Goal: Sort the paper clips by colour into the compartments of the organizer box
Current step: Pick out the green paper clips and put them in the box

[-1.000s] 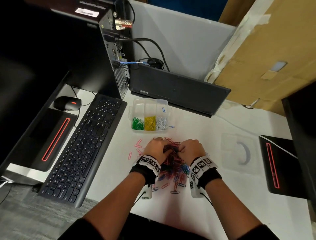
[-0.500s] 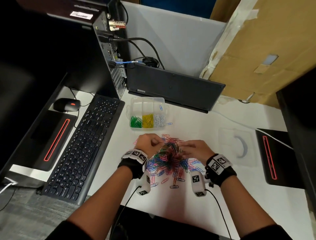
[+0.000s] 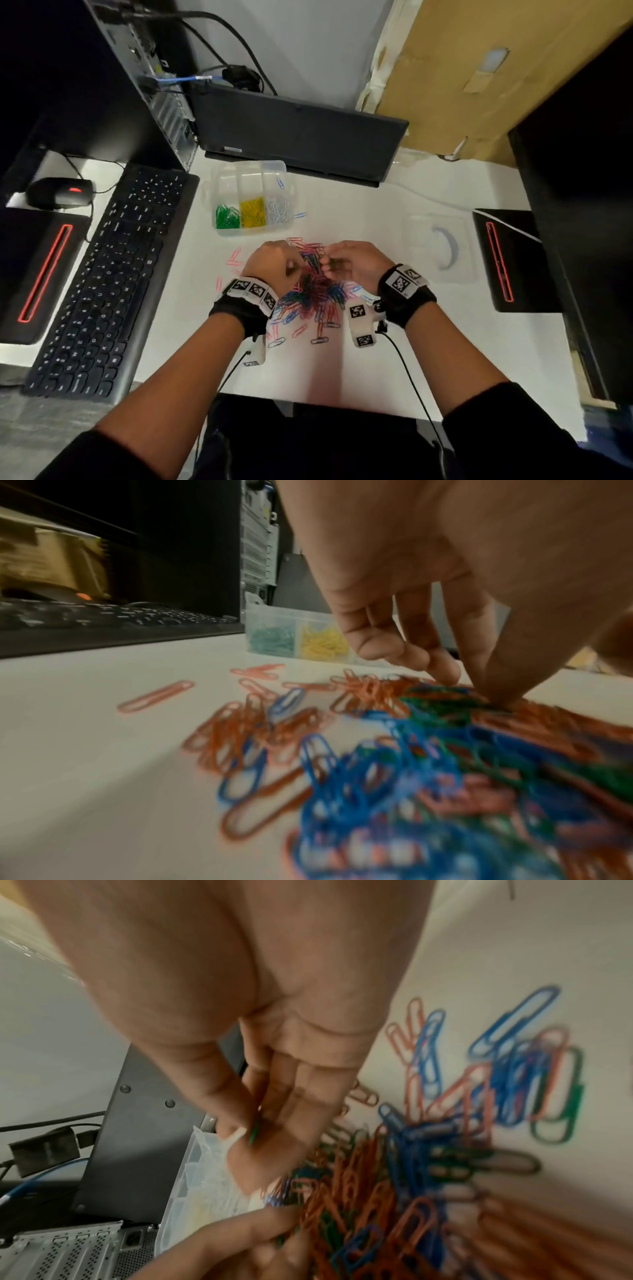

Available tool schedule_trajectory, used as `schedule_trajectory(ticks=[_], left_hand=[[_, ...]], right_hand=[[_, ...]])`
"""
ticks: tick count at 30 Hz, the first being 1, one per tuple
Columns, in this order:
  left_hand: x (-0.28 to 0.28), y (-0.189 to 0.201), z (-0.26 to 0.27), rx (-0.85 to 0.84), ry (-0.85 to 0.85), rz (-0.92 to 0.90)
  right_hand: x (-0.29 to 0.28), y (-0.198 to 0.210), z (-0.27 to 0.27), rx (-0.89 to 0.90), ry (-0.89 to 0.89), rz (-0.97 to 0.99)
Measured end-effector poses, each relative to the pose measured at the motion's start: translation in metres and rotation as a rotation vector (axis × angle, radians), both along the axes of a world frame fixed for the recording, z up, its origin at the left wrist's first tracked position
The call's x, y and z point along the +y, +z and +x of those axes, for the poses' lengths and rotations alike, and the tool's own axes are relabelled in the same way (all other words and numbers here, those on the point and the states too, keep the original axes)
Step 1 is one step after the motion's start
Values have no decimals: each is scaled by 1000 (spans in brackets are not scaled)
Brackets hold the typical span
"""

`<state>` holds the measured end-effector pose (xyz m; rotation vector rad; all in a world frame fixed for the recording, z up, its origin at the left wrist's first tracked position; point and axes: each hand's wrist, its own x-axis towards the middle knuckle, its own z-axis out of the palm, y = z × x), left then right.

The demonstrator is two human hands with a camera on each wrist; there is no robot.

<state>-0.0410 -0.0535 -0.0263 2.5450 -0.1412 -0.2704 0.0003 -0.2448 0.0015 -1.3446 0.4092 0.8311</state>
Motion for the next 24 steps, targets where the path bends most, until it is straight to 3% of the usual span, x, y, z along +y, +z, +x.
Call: schedule_trajectory(ticks=[3,7,10,14,18,24], left_hand=[[-9,-2,-8,13,41,21],[-22,2,-3,60,-4,11],[-4,14,7,80,97,23],[13,20,11,140,149,43],[16,22,10,237,68,126],[11,25,7,244,-6,198]], right_hand=[[25,-6,12,-83,17,-176],[21,-1,26,-493,401,-710],[19,-6,20,-586,538,-907],[13,-11,8,-550,573,-990],[23,-6,-1,-643,593,-958],[33,-3,-2,-734,628,-954]])
